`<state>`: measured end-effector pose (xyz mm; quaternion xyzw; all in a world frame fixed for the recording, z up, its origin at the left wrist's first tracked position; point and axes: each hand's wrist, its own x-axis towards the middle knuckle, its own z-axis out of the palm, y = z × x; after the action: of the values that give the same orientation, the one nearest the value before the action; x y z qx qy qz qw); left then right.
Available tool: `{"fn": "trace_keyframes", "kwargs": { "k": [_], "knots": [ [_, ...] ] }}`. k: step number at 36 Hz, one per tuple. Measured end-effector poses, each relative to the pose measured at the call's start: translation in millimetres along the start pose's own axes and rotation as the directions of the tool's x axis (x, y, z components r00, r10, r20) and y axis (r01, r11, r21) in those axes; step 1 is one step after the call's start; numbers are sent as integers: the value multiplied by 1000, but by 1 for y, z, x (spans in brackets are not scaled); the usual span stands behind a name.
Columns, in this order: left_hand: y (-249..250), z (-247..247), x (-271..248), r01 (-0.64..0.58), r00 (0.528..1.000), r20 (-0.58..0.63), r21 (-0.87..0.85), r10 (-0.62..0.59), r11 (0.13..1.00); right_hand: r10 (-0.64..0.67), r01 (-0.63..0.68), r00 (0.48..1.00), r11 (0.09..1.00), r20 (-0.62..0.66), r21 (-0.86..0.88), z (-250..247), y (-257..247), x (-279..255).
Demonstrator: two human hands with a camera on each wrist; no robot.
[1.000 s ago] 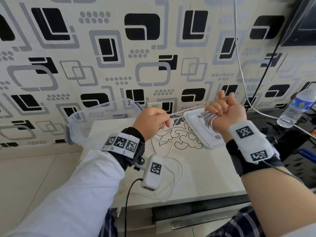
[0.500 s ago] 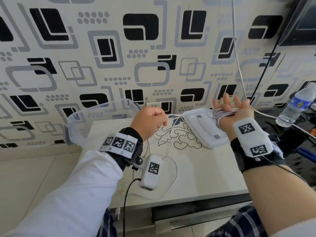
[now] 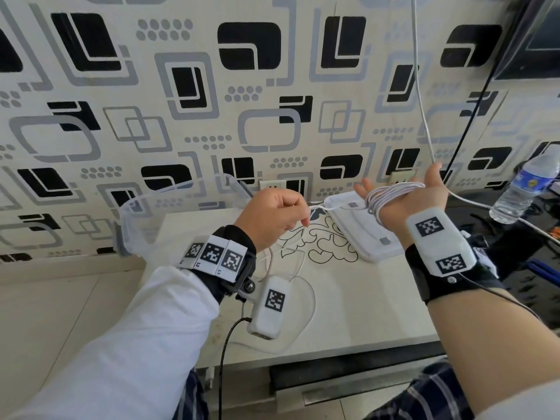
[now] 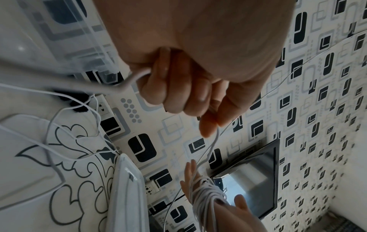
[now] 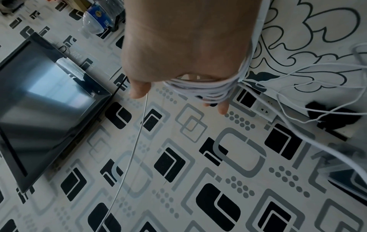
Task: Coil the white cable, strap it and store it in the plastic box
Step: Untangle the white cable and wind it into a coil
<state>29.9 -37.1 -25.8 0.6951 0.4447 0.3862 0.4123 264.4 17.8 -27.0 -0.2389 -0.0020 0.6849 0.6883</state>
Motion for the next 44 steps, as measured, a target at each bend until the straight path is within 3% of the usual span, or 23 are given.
{"fn": "trace_keyframes", "kwargs": {
  "k": [9, 17, 21, 25, 30, 37, 41, 44],
  "knots": [
    [3, 0, -4, -57, 995, 85, -11, 57, 998, -3, -29, 987, 981, -160, -193, 6, 8, -1],
    [2, 0, -5, -114, 988, 106, -25, 116, 993, 22, -38, 999, 897, -42, -440, 8, 17, -13],
    [1, 2, -4, -146, 984, 92, -46, 150, 988, 60, -72, 997, 767, -39, -638, 13, 29, -21],
    [-1, 3, -2, -158, 986, 54, -45, 160, 986, 175, -108, 984, 513, -19, -852, 11, 43, -23],
    [-5, 2, 0, -161, 987, 13, -3, 161, 987, 329, 0, 940, 276, 95, -961, 3, 55, -32],
    [-10, 0, 4, -137, 983, -99, 149, 153, 979, 615, -83, 788, 178, 45, -980, -2, 62, -31],
    [-14, 1, 7, -112, 975, -167, 196, 145, 974, 696, -30, 718, 52, 15, -998, -6, 61, -30],
    [-20, 1, 11, -81, 969, -213, 212, 127, 974, 723, -6, 690, 33, 20, -999, -6, 64, -30]
  ]
}}
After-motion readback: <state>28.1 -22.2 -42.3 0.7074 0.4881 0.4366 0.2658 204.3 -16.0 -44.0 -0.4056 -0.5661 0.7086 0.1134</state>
